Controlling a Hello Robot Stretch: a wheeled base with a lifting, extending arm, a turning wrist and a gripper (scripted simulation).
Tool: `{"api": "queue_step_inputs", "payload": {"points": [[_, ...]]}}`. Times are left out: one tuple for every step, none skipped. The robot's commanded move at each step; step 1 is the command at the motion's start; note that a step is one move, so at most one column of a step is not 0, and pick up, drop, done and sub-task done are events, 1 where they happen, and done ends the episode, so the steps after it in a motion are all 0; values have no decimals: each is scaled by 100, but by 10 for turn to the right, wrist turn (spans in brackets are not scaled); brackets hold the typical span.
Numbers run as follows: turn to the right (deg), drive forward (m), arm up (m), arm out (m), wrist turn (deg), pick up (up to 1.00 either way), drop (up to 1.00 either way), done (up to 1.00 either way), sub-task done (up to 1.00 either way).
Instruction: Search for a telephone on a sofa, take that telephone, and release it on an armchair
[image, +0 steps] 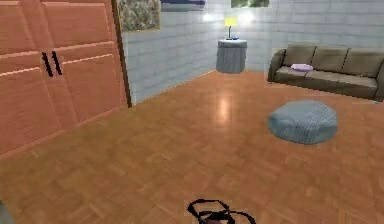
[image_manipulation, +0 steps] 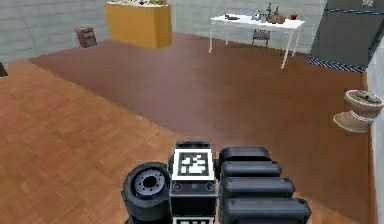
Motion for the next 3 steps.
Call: {"api": "queue_step_inputs", "payload": {"points": [[-450,0,0,0,0,0,0,0,0],[-450,0,0,0,0,0,0,0,0],[-90,0,0,0,0,0,0,0,0]]}}
